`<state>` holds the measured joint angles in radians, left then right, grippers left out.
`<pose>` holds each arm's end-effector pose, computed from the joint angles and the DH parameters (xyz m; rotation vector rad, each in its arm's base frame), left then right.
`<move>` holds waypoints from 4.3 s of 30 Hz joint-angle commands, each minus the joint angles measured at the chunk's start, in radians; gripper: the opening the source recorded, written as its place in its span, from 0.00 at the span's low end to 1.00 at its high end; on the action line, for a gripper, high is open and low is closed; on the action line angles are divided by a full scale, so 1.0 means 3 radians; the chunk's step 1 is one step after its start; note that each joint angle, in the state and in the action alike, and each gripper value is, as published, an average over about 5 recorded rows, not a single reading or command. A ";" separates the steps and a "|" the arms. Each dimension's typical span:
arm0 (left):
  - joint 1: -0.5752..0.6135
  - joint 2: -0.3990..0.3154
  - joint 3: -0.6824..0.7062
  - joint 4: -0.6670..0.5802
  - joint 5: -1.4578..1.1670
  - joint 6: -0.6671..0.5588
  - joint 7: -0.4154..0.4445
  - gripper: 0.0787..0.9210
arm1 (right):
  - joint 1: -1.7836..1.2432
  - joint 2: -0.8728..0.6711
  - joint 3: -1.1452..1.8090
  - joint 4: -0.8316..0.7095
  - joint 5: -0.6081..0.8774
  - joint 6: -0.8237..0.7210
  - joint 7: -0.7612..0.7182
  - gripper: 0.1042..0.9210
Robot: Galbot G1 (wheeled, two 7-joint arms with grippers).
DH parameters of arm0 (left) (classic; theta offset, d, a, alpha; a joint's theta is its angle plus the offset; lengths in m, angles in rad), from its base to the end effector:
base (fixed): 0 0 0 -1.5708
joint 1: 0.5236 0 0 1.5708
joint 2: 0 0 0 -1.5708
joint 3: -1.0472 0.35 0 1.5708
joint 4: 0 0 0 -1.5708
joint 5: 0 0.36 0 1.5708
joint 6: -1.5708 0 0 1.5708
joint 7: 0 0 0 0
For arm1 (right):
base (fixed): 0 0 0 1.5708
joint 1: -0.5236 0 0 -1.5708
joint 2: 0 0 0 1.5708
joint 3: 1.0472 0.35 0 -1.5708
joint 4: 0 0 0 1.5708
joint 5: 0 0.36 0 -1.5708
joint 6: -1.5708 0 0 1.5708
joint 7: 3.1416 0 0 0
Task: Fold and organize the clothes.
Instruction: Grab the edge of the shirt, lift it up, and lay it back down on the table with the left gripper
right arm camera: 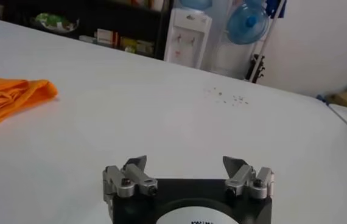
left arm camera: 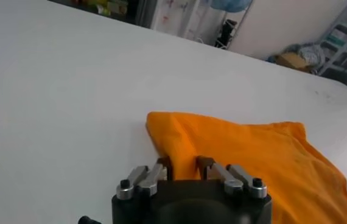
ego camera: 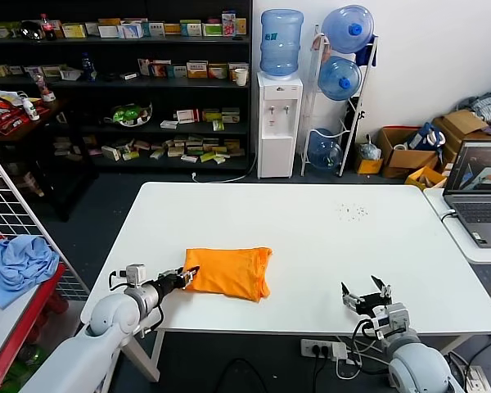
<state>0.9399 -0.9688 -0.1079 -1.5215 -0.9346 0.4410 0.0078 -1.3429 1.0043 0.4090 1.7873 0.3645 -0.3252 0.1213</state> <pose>0.3683 0.0886 -0.3479 -0.4544 -2.4325 0.3069 0.2608 -0.1124 -0.3425 0.1084 -2.6620 0.3013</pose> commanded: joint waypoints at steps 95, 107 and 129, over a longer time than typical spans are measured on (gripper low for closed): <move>0.0134 -0.1094 0.0418 -0.0660 0.0808 -0.0206 -0.1703 0.09 | -0.0107 0.0074 -0.0038 -0.0031 -0.0157 0.0400 -0.0142 0.88; 0.0024 -0.2235 0.0810 -0.0043 0.1296 -0.0740 -0.1741 0.09 | -0.0220 0.0005 0.0188 -0.0030 -0.0062 0.0510 -0.0162 0.88; 0.0084 -0.2115 0.1101 -0.0052 0.1284 -0.1743 -0.0993 0.29 | -0.0254 0.0059 0.0302 -0.0022 -0.0015 0.0478 -0.0030 0.88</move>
<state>0.9487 -1.6051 0.1850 -1.4762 -0.5723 0.0572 -0.4354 -1.4183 1.0134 0.4880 1.7755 0.3601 -0.1853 0.1073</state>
